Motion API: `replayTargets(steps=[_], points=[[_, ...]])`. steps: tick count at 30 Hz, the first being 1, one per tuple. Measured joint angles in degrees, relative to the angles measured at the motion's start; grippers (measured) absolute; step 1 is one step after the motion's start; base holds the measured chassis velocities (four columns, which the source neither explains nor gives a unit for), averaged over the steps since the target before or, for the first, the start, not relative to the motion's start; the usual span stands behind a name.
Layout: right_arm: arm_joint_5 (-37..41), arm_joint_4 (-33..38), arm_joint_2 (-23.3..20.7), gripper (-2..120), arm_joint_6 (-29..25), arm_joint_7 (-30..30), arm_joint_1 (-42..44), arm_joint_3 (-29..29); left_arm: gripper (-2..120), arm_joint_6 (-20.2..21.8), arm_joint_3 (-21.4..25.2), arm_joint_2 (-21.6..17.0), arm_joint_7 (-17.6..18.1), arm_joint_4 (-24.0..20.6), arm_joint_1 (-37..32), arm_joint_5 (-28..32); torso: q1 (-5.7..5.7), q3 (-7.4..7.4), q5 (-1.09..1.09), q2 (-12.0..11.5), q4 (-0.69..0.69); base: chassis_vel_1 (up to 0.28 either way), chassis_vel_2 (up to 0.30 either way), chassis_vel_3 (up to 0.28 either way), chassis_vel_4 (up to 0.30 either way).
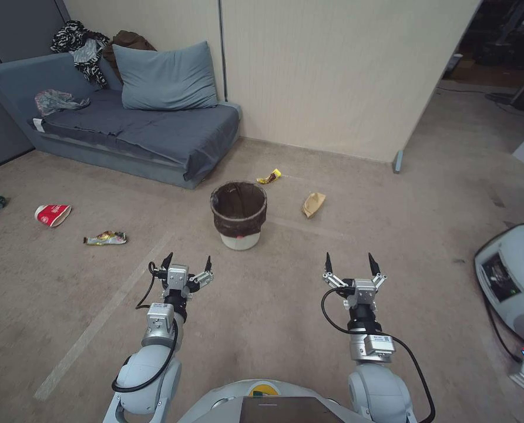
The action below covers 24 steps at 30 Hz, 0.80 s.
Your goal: Pick up the trash bin, then pick up the garbage from the floor and place it into the trash bin.
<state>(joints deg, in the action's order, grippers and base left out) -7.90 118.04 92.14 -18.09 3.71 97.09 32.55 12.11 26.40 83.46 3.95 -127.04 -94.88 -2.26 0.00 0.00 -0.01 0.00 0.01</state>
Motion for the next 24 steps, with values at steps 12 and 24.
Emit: replayTargets(steps=[12,24], points=[[-0.8,-0.6,0.0,100,-0.9,0.1,-0.2,0.1,100,0.0,-0.3,-0.2,-0.2,-0.2,-0.1,0.0,0.00,0.00,0.03,0.0,0.01,-0.300,0.309,0.301,-0.296],[-4.7,-2.4,0.0,100,-4.4,2.4,-1.7,0.5,100,0.1,-0.6,-0.2,0.0,0.1,-0.2,0.0,0.00,-0.01,0.01,0.0,-0.02,-0.168,0.179,0.153,-0.166]])
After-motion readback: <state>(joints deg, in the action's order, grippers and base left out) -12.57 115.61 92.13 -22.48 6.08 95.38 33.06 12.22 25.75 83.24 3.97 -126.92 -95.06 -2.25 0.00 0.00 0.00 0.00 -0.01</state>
